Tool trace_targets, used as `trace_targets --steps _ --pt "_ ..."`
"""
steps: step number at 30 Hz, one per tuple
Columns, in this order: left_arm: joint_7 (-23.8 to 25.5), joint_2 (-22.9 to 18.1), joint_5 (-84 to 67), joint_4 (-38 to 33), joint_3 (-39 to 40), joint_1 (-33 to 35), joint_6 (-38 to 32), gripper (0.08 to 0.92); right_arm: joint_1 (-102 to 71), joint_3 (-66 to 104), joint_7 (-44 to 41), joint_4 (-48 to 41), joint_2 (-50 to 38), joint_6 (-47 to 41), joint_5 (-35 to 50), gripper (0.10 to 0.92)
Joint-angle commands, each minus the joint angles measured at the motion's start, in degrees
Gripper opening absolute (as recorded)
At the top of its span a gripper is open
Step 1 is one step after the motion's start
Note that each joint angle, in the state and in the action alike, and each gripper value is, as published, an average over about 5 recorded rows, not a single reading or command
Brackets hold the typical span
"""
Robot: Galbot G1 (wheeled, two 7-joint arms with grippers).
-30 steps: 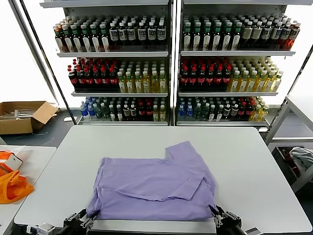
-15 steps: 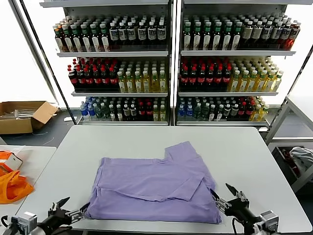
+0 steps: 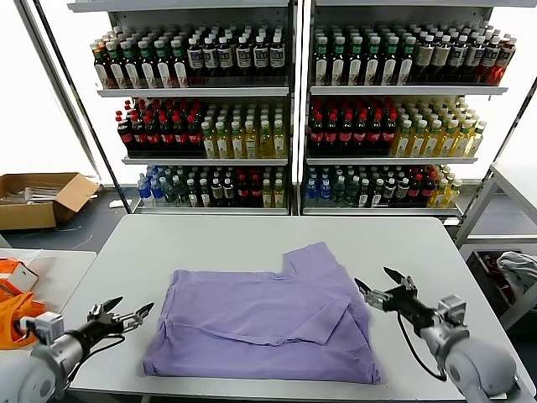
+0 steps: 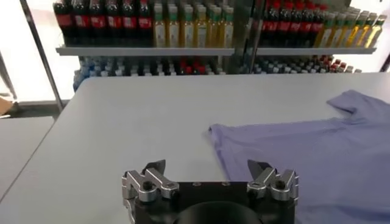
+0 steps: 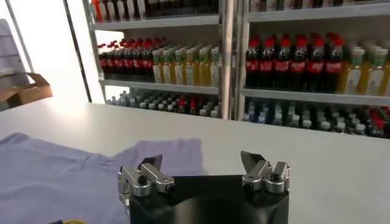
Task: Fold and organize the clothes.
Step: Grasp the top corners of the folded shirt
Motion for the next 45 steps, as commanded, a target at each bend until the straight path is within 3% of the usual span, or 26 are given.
trace_targets --steps 1,15,28,31,45 --pt "1.24 2.1 -1.23 18.81 19.09 -22.77 -1.18 0.823 24.62 -15.0 -6.12 -23.04 4.04 -2.36 -0.74 0.823" --pt "1.4 -0.33 -0.83 23.43 23.73 -28.15 -1.89 0.822 32.05 -19.44 -4.73 -35.38 12.22 -1.62 -4.15 0.823" --pt "1.61 -0.81 -0.41 20.4 24.21 -25.74 -1.65 0.815 30.05 -21.41 -4.25 -35.38 13.23 -2.18 -4.68 0.82" --pt "1.95 -0.59 0.04 19.22 23.67 -24.28 -1.53 0.758 29.66 -21.36 -3.69 -35.98 13.25 -1.84 -4.74 0.778" --pt "2.31 -0.41 0.07 16.96 22.16 -22.24 -2.18 0.335 27.44 -19.22 -1.75 -31.58 12.86 -0.36 -1.05 0.377"
